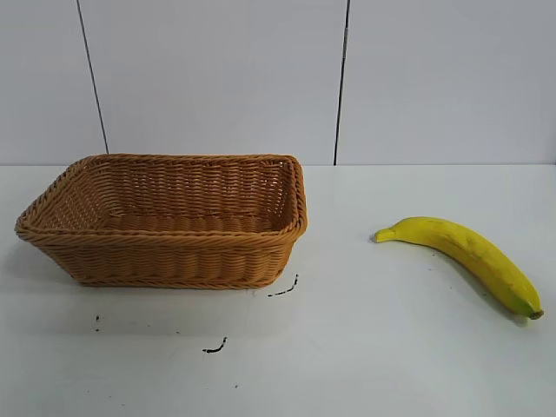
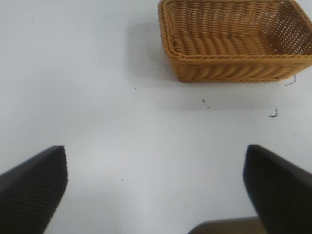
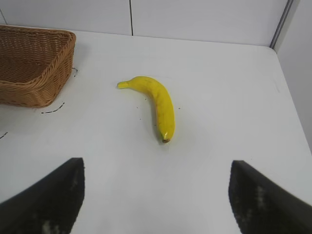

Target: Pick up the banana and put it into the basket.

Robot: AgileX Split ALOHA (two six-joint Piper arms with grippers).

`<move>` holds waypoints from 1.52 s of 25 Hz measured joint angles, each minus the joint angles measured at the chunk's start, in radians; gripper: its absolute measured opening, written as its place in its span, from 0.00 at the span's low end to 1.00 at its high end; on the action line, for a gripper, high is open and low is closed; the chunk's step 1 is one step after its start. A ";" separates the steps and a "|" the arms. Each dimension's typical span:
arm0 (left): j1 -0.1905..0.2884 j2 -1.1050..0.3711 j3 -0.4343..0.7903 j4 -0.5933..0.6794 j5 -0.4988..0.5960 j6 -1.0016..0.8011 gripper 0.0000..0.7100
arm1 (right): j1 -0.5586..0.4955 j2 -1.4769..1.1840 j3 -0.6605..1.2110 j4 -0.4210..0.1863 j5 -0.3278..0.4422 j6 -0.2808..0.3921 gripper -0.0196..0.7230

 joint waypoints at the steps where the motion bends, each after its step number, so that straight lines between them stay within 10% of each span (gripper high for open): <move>1: 0.000 0.000 0.000 0.000 0.000 0.000 0.98 | 0.000 0.051 -0.037 0.000 0.001 0.000 0.81; 20: 0.000 0.000 0.000 0.000 0.000 0.000 0.98 | 0.000 1.083 -0.715 0.000 0.184 -0.018 0.81; 38: 0.000 0.000 0.000 0.000 0.000 0.000 0.98 | 0.000 1.655 -0.890 0.000 0.128 -0.212 0.81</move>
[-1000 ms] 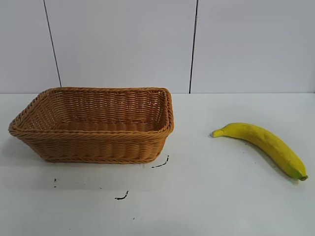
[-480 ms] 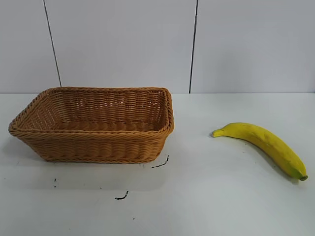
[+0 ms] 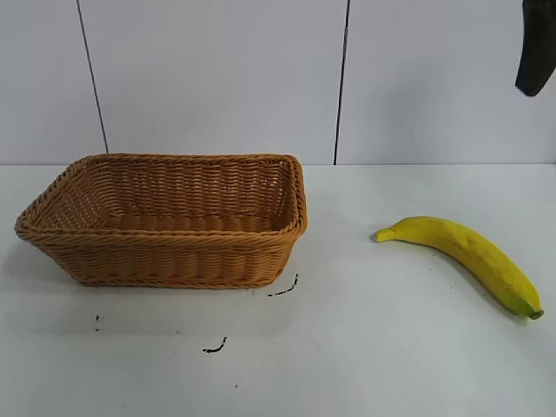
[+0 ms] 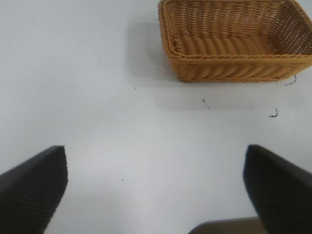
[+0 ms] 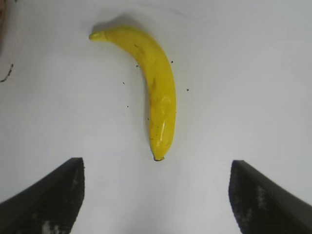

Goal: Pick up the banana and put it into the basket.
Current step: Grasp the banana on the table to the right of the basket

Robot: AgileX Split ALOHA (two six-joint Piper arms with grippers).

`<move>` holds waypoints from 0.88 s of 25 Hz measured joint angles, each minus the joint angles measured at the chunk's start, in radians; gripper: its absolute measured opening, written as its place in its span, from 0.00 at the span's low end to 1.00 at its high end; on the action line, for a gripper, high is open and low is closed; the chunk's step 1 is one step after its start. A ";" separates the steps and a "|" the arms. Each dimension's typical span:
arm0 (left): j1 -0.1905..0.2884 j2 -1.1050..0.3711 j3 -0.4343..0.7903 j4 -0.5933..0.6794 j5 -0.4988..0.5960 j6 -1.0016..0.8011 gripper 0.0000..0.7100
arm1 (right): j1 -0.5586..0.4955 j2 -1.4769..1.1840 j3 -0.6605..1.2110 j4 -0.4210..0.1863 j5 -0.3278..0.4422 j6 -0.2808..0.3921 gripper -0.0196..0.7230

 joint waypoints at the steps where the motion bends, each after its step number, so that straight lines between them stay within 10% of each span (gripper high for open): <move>1: 0.000 0.000 0.000 0.000 0.000 0.000 0.98 | 0.000 0.012 0.000 0.000 -0.014 -0.008 0.81; 22: 0.000 0.000 0.000 0.000 0.000 0.000 0.98 | 0.041 0.113 0.003 0.000 -0.149 -0.135 0.81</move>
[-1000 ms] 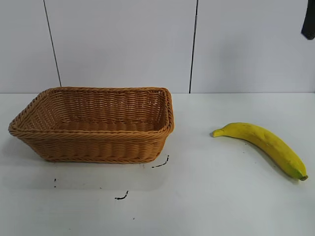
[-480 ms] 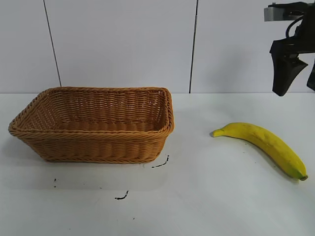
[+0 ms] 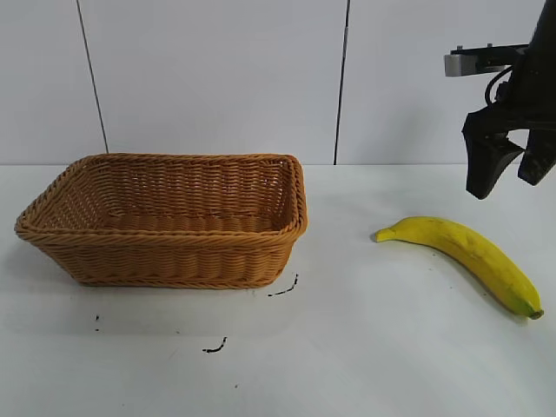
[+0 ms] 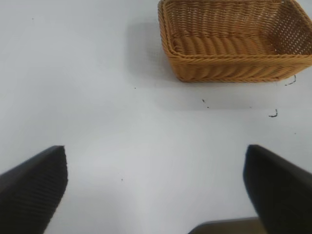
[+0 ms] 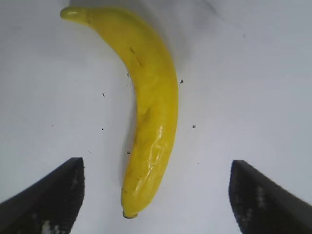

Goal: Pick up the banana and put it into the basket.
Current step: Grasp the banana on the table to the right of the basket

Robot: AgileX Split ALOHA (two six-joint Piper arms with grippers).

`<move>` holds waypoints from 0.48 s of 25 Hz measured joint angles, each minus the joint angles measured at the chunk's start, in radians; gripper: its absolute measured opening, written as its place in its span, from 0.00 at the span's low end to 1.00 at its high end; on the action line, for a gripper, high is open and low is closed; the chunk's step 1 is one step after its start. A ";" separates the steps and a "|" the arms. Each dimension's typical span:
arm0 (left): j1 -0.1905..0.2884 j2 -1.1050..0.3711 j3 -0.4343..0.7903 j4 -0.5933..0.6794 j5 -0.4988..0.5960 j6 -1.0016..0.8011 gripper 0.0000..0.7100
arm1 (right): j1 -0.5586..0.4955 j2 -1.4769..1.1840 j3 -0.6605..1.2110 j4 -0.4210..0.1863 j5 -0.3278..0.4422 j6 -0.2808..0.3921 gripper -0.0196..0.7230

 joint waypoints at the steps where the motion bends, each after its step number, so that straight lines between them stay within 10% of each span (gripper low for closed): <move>1: 0.000 0.000 0.000 0.000 0.000 0.000 0.98 | 0.000 0.000 0.003 -0.002 -0.006 0.000 0.81; 12: 0.000 0.000 0.000 0.000 0.000 0.000 0.98 | 0.000 0.147 0.009 -0.002 -0.056 0.040 0.81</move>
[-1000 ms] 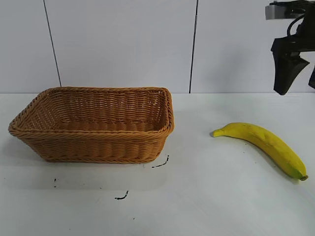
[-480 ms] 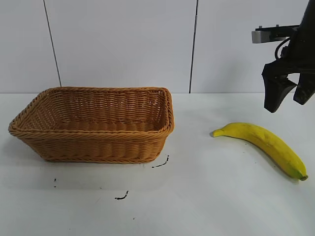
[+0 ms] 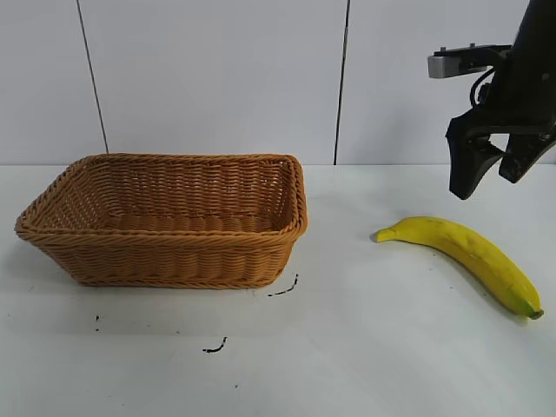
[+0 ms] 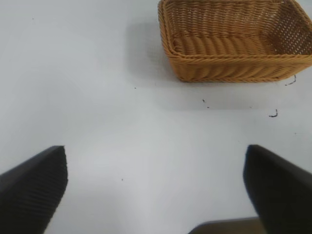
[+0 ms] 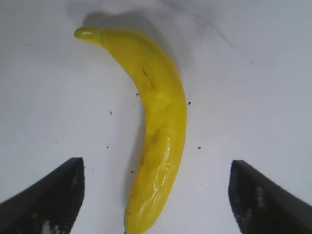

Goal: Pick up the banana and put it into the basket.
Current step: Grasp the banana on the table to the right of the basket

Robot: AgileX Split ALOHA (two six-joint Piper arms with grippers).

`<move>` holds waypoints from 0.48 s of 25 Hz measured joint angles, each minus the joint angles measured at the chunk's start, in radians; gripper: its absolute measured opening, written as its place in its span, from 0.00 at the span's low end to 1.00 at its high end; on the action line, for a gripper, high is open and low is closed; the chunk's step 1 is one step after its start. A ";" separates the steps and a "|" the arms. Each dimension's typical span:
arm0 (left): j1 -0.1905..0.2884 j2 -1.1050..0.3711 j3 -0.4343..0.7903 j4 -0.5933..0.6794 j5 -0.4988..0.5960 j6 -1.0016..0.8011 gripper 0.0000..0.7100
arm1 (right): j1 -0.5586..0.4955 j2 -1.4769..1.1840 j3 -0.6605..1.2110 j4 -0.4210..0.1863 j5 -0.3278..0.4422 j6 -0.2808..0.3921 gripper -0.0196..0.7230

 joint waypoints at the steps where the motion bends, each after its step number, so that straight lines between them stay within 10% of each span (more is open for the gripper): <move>1: 0.000 0.000 0.000 0.000 0.000 0.000 0.98 | 0.000 0.015 0.000 0.000 -0.010 0.003 0.81; 12: 0.000 0.000 0.000 0.000 0.000 0.000 0.98 | 0.000 0.092 0.000 0.000 -0.101 0.073 0.81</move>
